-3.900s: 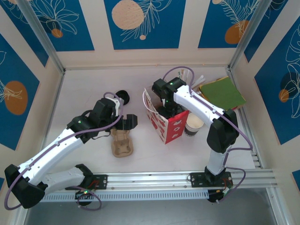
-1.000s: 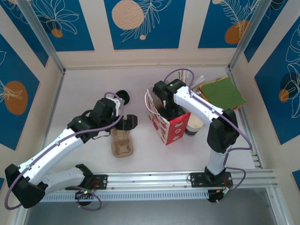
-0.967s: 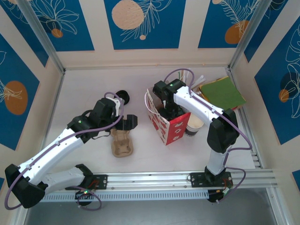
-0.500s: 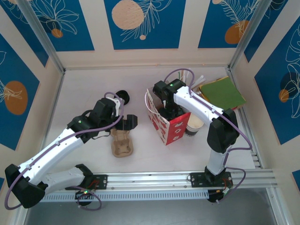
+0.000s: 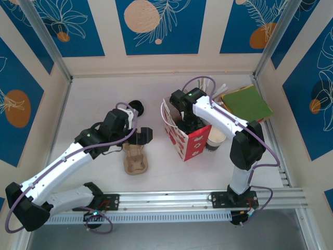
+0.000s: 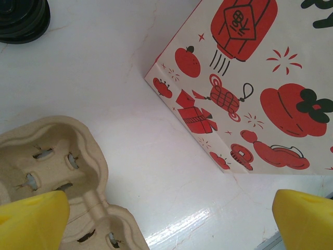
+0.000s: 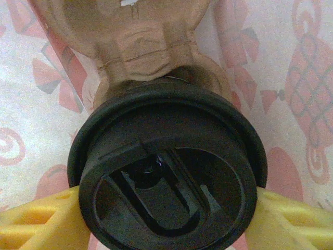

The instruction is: Pack the takeout coffee

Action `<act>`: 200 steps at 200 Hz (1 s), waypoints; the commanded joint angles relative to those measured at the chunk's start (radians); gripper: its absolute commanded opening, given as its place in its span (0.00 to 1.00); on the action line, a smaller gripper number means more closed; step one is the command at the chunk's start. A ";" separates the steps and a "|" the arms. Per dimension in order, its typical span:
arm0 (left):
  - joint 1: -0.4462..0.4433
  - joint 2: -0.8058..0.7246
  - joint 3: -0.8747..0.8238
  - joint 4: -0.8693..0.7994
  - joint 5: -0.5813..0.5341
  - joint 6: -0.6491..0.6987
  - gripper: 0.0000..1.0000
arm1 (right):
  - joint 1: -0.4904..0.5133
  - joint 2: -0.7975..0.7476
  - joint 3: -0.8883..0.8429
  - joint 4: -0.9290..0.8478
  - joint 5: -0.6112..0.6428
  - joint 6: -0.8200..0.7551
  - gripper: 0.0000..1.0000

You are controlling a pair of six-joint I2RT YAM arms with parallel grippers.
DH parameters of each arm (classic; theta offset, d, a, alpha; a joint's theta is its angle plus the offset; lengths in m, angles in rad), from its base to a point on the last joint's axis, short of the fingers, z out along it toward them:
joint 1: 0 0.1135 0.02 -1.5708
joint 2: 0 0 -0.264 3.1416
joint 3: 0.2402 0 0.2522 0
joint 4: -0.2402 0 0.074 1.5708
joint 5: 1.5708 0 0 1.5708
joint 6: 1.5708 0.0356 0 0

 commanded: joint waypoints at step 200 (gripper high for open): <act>0.010 -0.017 0.001 0.023 0.043 -0.020 1.00 | -0.008 -0.030 -0.041 0.003 -0.032 0.014 0.68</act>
